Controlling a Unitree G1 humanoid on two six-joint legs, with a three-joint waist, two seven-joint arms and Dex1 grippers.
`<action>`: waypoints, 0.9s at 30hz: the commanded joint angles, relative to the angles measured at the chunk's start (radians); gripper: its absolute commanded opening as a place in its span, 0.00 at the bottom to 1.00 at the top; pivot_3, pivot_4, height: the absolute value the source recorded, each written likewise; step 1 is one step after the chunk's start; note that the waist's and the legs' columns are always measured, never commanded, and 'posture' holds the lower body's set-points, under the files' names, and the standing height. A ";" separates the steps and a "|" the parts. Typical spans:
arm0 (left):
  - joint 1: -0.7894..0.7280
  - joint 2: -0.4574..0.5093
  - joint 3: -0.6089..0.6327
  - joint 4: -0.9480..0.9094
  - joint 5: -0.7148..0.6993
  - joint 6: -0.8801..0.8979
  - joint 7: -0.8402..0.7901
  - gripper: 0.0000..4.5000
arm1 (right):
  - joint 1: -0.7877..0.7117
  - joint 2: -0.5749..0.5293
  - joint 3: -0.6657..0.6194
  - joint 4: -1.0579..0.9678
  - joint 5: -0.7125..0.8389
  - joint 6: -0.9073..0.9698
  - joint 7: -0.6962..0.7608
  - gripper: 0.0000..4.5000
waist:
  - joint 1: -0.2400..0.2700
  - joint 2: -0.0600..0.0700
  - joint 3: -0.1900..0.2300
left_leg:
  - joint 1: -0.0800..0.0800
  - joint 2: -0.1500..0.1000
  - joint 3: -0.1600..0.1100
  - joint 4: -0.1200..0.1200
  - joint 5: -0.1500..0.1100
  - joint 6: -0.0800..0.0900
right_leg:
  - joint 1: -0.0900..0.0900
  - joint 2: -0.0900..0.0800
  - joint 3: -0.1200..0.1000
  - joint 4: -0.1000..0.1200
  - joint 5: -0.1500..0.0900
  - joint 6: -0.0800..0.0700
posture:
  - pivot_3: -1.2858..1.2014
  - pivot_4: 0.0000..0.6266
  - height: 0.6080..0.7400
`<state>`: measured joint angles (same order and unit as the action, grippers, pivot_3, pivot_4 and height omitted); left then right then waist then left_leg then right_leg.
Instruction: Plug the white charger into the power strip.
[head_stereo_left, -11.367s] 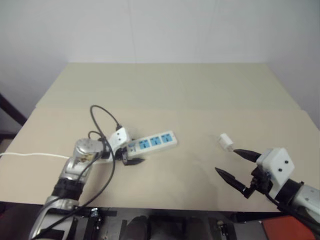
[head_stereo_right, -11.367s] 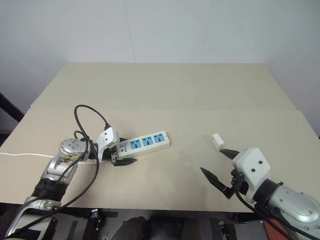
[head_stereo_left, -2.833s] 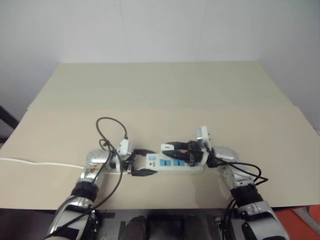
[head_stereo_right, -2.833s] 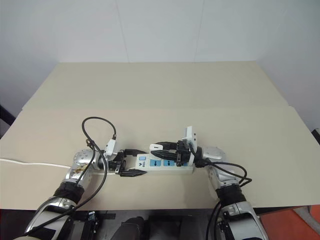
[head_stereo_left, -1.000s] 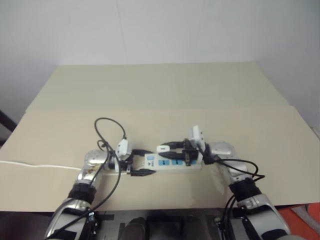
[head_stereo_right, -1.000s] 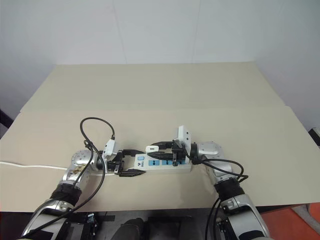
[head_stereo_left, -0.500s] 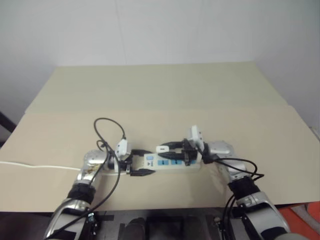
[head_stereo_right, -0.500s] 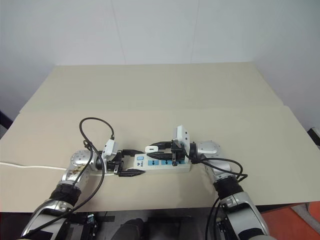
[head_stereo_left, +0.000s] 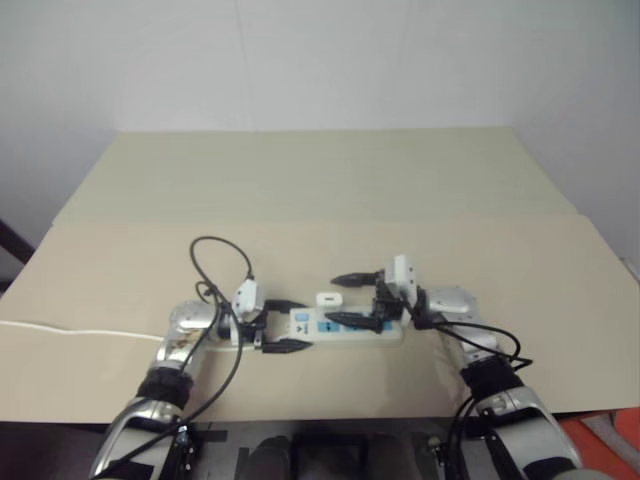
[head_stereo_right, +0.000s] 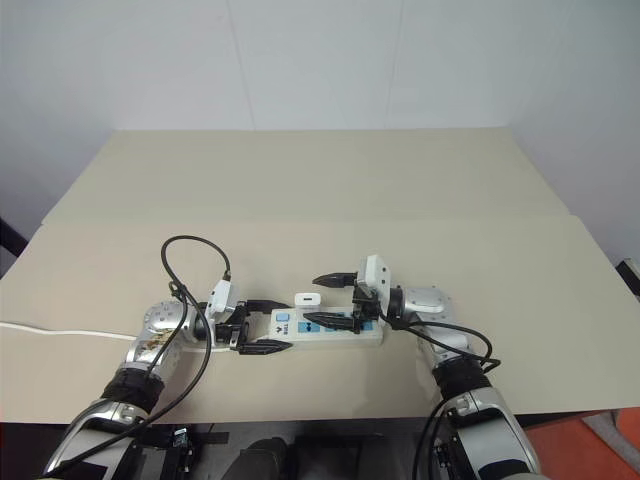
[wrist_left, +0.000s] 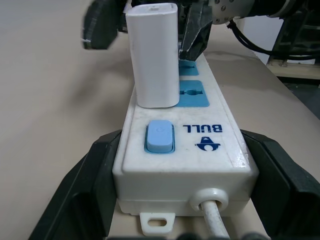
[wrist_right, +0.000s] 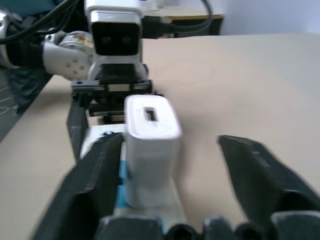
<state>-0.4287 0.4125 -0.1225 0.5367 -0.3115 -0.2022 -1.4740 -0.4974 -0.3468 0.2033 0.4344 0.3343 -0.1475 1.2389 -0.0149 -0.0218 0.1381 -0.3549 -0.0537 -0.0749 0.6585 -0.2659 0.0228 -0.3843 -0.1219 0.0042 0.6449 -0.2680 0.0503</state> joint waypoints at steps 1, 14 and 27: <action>-0.009 0.005 0.011 -0.038 -0.022 -0.021 -0.034 0.73 | 0.048 -0.033 0.016 0.006 -0.024 0.025 0.057 0.99 | 0.001 0.000 0.000 | 0.000 0.000 0.000 0.000 0.000 0.000 | 0.000 0.000 0.000 0.000 0.000 0.000 | 0.52 0.24 1.00; -0.023 -0.006 0.015 -0.053 -0.031 0.057 0.002 0.73 | 0.078 -0.105 -0.059 -0.119 0.004 0.002 0.076 0.99 | 0.003 0.000 0.000 | -0.007 0.000 0.000 0.000 -0.001 0.001 | -0.002 0.000 0.000 -0.002 0.000 0.000 | 0.52 0.24 1.00; 0.013 0.114 0.027 -0.229 -0.154 0.089 -0.123 1.00 | 0.174 -0.206 -0.155 -0.276 0.060 0.065 0.052 1.00 | -0.004 0.001 0.001 | -0.012 0.000 0.000 0.001 0.000 0.000 | -0.006 0.000 0.000 -0.003 0.000 0.000 | 0.52 0.24 1.00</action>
<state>-0.4252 0.4481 -0.1092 0.3884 -0.4067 -0.1588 -1.5647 -0.3322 -0.5246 0.0993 0.2267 0.3519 -0.1074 1.2981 -0.0189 -0.0212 0.1395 -0.3674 -0.0533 -0.0750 0.6591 -0.2664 0.0233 -0.3906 -0.1215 0.0046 0.6416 -0.2680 0.0503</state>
